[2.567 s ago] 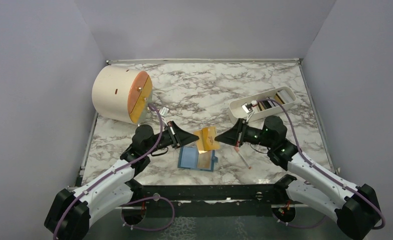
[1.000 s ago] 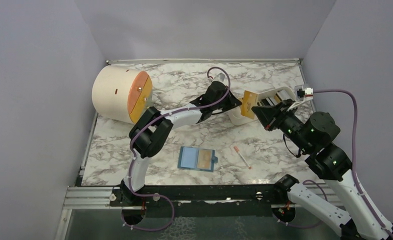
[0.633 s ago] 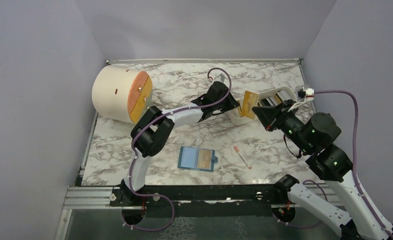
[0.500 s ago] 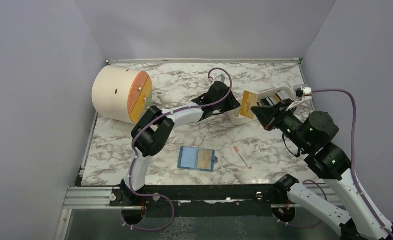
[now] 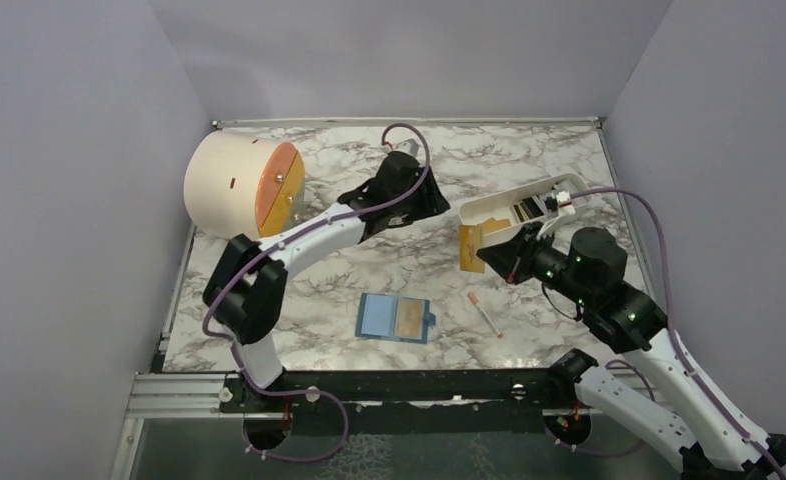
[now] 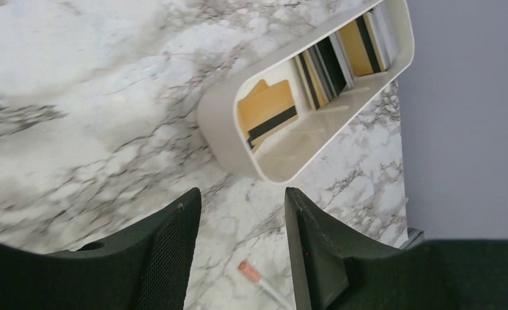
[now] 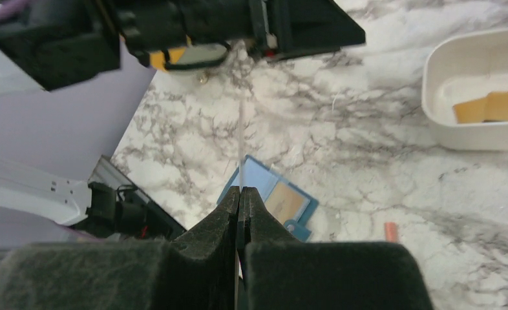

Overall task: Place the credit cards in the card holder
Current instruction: Insert the credit card into the card holder.

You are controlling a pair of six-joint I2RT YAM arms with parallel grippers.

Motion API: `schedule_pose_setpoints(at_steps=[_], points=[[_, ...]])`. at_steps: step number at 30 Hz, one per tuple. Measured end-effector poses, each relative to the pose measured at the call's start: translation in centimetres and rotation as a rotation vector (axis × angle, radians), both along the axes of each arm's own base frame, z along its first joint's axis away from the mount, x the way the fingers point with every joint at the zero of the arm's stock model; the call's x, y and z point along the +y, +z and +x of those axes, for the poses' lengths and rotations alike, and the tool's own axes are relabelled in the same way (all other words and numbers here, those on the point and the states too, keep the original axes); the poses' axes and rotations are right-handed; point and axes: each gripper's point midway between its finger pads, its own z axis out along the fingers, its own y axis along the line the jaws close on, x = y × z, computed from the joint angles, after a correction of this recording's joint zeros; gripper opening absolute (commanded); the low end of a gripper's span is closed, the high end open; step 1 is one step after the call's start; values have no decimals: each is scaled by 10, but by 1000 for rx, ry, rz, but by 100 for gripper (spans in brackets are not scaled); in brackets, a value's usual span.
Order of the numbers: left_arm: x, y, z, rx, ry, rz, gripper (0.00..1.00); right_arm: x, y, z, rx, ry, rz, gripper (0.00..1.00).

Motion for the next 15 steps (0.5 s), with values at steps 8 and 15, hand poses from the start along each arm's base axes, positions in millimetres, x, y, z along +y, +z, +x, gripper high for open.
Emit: schedule_pose_setpoints(at_steps=[8, 15], points=[[111, -4, -30, 39, 109, 88, 52, 36, -68, -9, 228, 137, 49, 1], [164, -58, -90, 159, 114, 199, 53, 57, -126, -9, 386, 196, 60, 1]])
